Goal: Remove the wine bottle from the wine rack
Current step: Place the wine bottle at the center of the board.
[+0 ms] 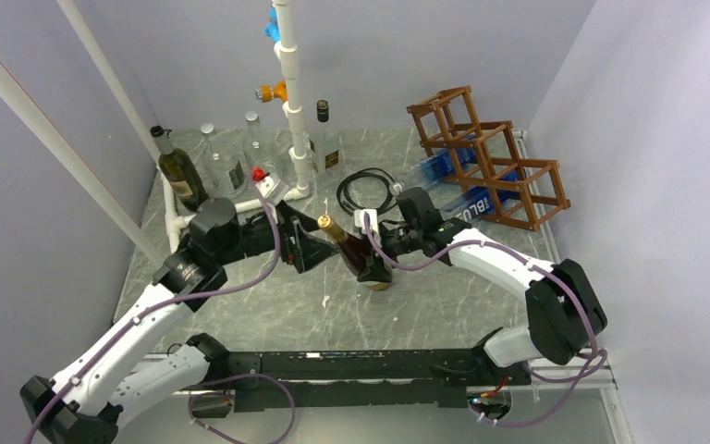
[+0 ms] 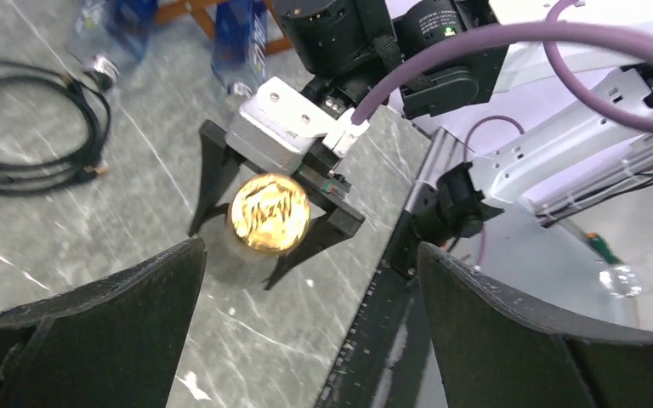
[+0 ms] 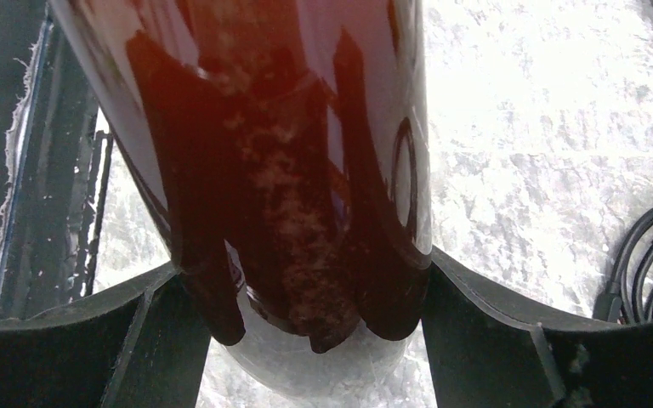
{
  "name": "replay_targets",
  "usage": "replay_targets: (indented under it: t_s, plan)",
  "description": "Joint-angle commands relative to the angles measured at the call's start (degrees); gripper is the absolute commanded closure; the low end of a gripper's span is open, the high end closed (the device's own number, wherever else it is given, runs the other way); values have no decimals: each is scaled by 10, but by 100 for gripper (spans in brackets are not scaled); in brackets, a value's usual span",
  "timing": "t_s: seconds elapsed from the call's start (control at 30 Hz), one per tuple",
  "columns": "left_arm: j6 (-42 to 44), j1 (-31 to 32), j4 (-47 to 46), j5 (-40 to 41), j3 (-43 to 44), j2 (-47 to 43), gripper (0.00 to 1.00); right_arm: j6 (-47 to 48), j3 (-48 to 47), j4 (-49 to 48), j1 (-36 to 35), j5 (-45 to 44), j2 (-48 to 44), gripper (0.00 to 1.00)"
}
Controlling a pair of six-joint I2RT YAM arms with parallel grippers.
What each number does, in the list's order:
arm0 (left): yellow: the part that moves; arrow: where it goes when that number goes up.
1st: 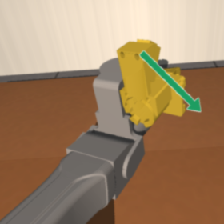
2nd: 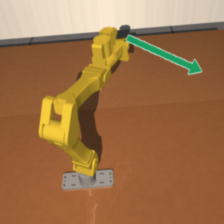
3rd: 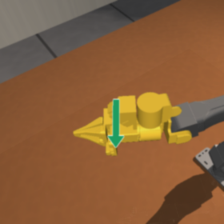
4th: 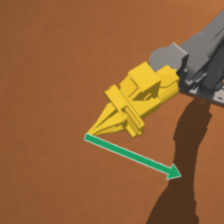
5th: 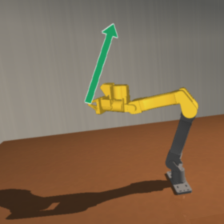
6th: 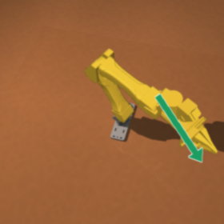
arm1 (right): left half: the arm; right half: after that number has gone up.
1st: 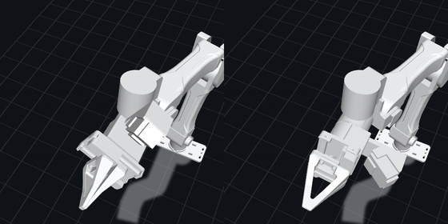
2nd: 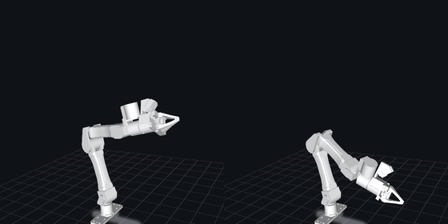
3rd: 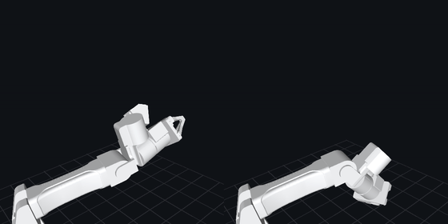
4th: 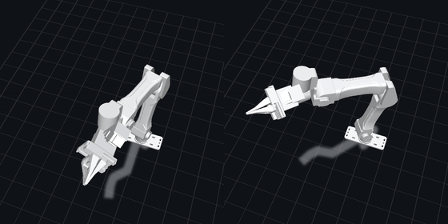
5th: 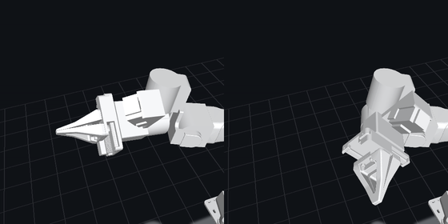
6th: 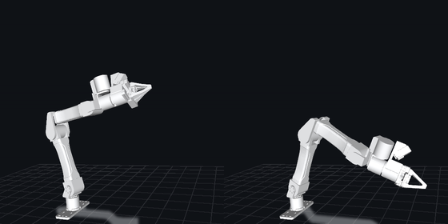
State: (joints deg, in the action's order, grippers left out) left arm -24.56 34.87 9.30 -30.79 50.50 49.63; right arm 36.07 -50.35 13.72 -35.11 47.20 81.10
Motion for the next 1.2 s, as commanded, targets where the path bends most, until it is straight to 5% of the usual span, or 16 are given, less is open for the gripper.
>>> replay_targets:
  t_s: [0.0,0.4,0.9,1.17]
  plan:
    - [60,4,-136,27,-62,-55,0,-23,-13,-142,10,113,-62,99]
    - [135,12,-380,-38,-186,-72,0,-30,32,-196,34,173,-80,98]
    - [213,105,-527,57,-208,50,2,8,68,-202,72,236,-94,88]
    - [189,122,-636,88,-223,111,8,29,73,-192,75,247,-88,84]
